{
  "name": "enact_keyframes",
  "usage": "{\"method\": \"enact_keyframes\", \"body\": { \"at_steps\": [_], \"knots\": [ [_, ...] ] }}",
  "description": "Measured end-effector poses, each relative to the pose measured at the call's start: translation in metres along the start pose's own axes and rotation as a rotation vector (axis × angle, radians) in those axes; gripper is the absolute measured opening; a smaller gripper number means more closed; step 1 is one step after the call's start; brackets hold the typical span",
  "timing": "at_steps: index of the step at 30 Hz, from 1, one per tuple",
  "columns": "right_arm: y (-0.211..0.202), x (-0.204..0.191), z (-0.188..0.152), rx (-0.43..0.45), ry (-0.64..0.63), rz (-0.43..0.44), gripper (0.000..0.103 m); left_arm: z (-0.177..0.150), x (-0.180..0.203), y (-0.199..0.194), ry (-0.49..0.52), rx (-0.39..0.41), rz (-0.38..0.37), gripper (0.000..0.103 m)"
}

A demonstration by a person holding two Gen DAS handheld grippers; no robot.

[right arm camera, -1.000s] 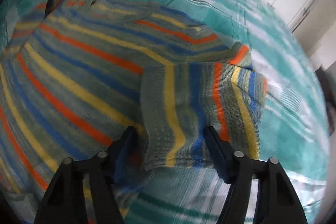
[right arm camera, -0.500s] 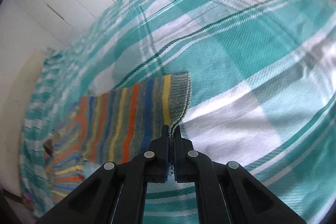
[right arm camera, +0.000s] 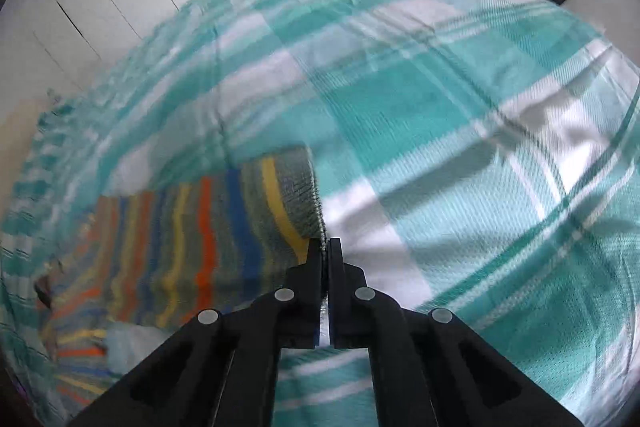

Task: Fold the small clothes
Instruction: 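Grasp the sweater hem with the left gripper while the right gripper holds the sleeve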

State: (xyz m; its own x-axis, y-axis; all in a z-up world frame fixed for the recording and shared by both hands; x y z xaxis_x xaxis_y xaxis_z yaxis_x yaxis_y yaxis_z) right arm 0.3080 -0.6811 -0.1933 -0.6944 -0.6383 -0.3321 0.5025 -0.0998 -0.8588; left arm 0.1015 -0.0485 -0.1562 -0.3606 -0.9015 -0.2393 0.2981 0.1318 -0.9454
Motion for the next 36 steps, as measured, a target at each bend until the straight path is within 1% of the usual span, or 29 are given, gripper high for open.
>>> {"method": "enact_keyframes", "body": {
  "at_steps": [1, 2, 3, 4, 5, 6, 7, 8, 9, 10, 11, 13, 14, 15, 16, 18, 19, 20, 21, 22, 23, 24, 25, 27, 29, 31, 33, 35, 36],
  "knots": [
    [-0.002, -0.002, -0.001, 0.015, -0.029, -0.010, 0.002, -0.003, -0.002, 0.005, 0.000, -0.012, 0.003, 0.103],
    [-0.003, -0.008, -0.003, 0.018, -0.053, -0.014, 0.005, -0.006, -0.005, 0.009, 0.003, -0.018, 0.008, 0.102],
    [-0.004, -0.013, -0.004, 0.014, -0.062, -0.001, 0.013, -0.008, -0.011, 0.012, -0.005, -0.022, 0.011, 0.102],
    [-0.009, -0.014, -0.007, 0.007, -0.059, -0.002, 0.032, -0.011, -0.017, 0.013, -0.019, -0.019, 0.008, 0.102],
    [-0.016, -0.012, -0.011, 0.011, -0.067, -0.015, 0.056, -0.013, -0.027, 0.014, -0.043, -0.013, 0.001, 0.102],
    [-0.028, -0.012, -0.015, 0.042, -0.093, -0.051, 0.061, -0.013, -0.038, 0.016, -0.071, -0.008, -0.004, 0.102],
    [-0.044, -0.018, -0.022, 0.094, -0.146, -0.092, 0.062, -0.014, -0.050, 0.017, -0.100, -0.002, -0.007, 0.102],
    [-0.058, -0.027, -0.030, 0.130, -0.208, -0.105, 0.062, -0.012, -0.064, 0.020, -0.129, 0.010, -0.019, 0.102],
    [-0.075, -0.045, -0.049, 0.150, -0.293, -0.081, 0.062, -0.009, -0.075, 0.022, -0.145, 0.027, -0.033, 0.102],
    [-0.087, -0.053, -0.063, 0.134, -0.347, -0.027, 0.062, -0.004, -0.084, 0.025, -0.150, 0.050, -0.052, 0.102],
    [-0.094, -0.070, -0.085, 0.075, -0.401, 0.068, 0.062, 0.005, -0.091, 0.030, -0.135, 0.074, -0.079, 0.101],
    [-0.103, -0.114, -0.138, -0.121, -0.507, 0.300, 0.061, 0.026, -0.097, 0.041, -0.074, 0.108, -0.110, 0.101],
    [-0.105, -0.137, -0.166, -0.205, -0.571, 0.378, 0.061, 0.040, -0.096, 0.047, -0.018, 0.125, -0.126, 0.101],
    [-0.106, -0.160, -0.196, -0.275, -0.646, 0.429, 0.060, 0.051, -0.092, 0.054, 0.040, 0.138, -0.132, 0.101],
    [-0.104, -0.182, -0.224, -0.326, -0.730, 0.452, 0.058, 0.064, -0.086, 0.063, 0.108, 0.146, -0.122, 0.101],
    [-0.092, -0.221, -0.268, -0.369, -0.878, 0.432, 0.050, 0.080, -0.077, 0.081, 0.207, 0.142, -0.079, 0.100],
    [-0.086, -0.231, -0.281, -0.377, -0.908, 0.415, 0.046, 0.084, -0.073, 0.087, 0.237, 0.136, -0.073, 0.096],
    [-0.074, -0.242, -0.292, -0.411, -0.917, 0.397, 0.046, 0.089, -0.067, 0.096, 0.278, 0.122, -0.086, 0.087],
    [-0.062, -0.252, -0.299, -0.442, -0.920, 0.365, 0.043, 0.091, -0.066, 0.101, 0.296, 0.113, -0.110, 0.081],
    [-0.058, -0.254, -0.306, -0.441, -0.935, 0.333, 0.028, 0.092, -0.063, 0.103, 0.311, 0.110, -0.143, 0.065],
    [-0.057, -0.254, -0.310, -0.433, -0.956, 0.307, 0.006, 0.093, -0.060, 0.102, 0.318, 0.122, -0.183, 0.036],
    [-0.060, -0.256, -0.313, -0.423, -0.968, 0.296, 0.004, 0.093, -0.060, 0.098, 0.322, 0.135, -0.207, 0.019],
    [-0.066, -0.257, -0.308, -0.423, -0.965, 0.315, 0.004, 0.091, -0.060, 0.091, 0.328, 0.162, -0.216, 0.004],
    [-0.094, -0.254, -0.305, -0.407, -0.979, 0.355, 0.003, 0.079, -0.064, 0.072, 0.343, 0.233, -0.242, 0.003],
    [-0.133, -0.242, -0.307, -0.401, -1.000, 0.416, 0.003, 0.061, -0.072, 0.054, 0.361, 0.276, -0.288, 0.002],
    [-0.167, -0.221, -0.311, -0.406, -1.028, 0.464, 0.003, 0.030, -0.083, 0.032, 0.381, 0.316, -0.314, 0.002],
    [-0.191, -0.196, -0.322, -0.417, -1.035, 0.474, 0.003, 0.006, -0.097, 0.025, 0.388, 0.306, -0.310, 0.003],
    [-0.196, -0.164, -0.332, -0.429, -1.032, 0.434, 0.004, -0.018, -0.107, 0.029, 0.383, 0.259, -0.287, 0.006],
    [-0.193, -0.150, -0.340, -0.438, -1.027, 0.396, 0.004, -0.028, -0.113, 0.036, 0.377, 0.227, -0.281, 0.006]
  ]
}}
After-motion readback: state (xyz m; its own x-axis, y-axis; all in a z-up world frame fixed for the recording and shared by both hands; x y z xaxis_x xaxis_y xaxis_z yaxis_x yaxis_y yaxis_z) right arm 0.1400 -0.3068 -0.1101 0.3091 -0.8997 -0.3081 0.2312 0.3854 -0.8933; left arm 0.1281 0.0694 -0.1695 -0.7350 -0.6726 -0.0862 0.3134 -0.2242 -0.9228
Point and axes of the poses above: each gripper's, at about its wrist camera, not at the fingertips, and y roughly the way its jaws point, x to its right, z to its top, the point moved 3 cm from there along y, roughly the way its jaws point, and after that the axes turned 14 degrees about y, right-handed, at the moved point
